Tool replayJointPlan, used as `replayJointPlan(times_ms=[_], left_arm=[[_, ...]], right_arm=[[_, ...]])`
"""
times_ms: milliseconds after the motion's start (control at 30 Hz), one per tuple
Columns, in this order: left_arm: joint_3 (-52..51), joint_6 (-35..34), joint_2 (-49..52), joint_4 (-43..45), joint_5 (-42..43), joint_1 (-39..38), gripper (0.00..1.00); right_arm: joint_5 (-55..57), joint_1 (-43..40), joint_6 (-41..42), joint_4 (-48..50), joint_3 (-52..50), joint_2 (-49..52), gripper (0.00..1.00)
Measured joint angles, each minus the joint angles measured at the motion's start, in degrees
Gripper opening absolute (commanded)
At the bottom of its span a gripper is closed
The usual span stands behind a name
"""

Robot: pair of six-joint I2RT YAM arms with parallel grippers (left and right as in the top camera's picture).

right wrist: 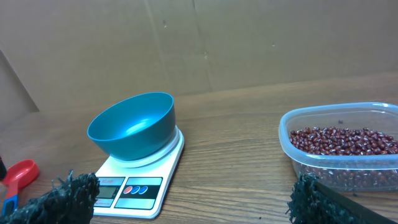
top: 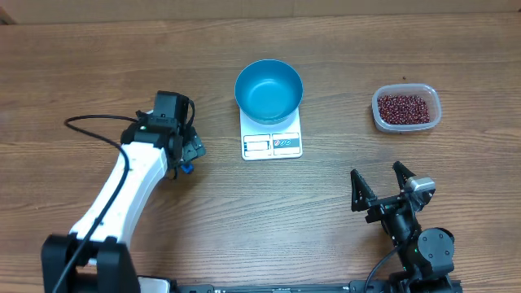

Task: Scoop item into bowl and weigh 150g on scale
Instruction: 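Move the left gripper over the red scoop's blue handle, then close the left gripper on the red scoop handle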

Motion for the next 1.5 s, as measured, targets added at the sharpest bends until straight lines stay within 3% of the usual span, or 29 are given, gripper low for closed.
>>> replayJointPlan(times_ms=[467,1067,1500], left_arm=[[-0.04,-0.37,1.92,5.60,2.67,8.02,1.00],[-6.60,-0.61,1.92,18.05,7.37,8.17,0.91],[-6.84,-0.61,8.28,20.46,7.39,8.17,0.85]], right_arm=[[0.02,0.00,-0.02,0.00,0.00,0.00,1.00],[0.00,0.00,0.02,0.00,0.00,0.00,1.00],[0.00,0.00,0.00,0.00,0.00,0.00,1.00]])
